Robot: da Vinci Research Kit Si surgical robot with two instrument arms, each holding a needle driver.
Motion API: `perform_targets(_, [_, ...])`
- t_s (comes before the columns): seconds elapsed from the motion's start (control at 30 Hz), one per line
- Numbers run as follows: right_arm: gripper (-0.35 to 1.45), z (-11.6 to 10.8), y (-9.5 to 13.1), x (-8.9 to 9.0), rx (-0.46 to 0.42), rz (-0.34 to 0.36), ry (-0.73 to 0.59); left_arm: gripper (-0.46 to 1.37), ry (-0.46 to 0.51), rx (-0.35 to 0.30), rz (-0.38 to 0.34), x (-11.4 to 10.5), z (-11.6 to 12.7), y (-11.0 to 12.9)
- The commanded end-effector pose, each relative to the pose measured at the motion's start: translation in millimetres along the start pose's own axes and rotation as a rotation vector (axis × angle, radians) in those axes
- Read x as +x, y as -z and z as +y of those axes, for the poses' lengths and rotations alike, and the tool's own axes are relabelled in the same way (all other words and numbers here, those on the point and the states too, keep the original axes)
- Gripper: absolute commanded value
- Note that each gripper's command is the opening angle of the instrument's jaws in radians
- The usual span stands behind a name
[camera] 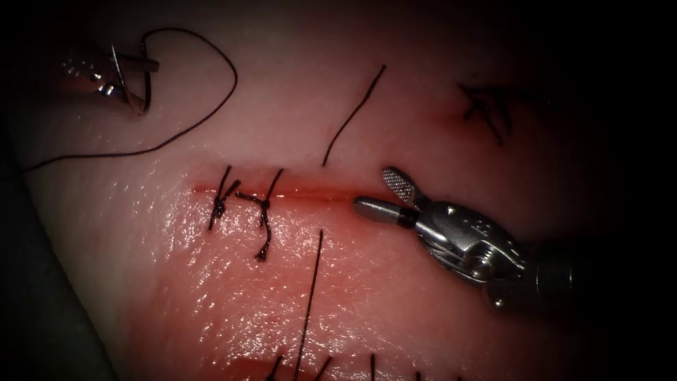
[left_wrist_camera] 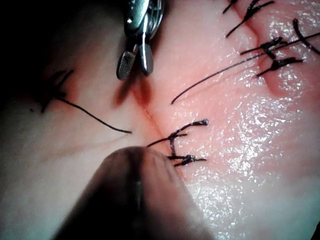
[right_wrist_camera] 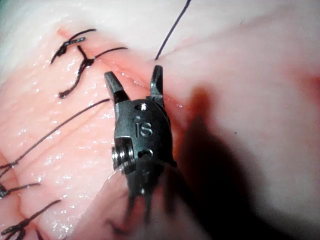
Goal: Wound Closure
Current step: Drop the needle from the left gripper
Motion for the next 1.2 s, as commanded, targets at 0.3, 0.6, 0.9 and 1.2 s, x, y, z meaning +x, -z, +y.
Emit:
perform_targets(0.3, [1.02,-0.1,0.0,0.0,0.002,0.0,0.001,-0.21,-0.018,0.015,-0.022,1.6,-0.2,-3.4])
perform_targets(0.6, [1.02,-0.2,0.1,-0.3,0.005,0.001,0.003,-0.33,-0.009,0.049,0.036,3.4,3.5,-7.6])
perform_targets(0.9, [1.02,-0.3,0.2,-0.7,0.007,-0.003,0.008,-0.05,0.096,0.063,0.062,2.2,5.2,-9.8])
perform_targets(1.2, [1.01,-0.3,0.2,-1.0,0.009,-0.003,0.01,0.21,0.126,0.052,0.115,1.4,6.5,-9.2])
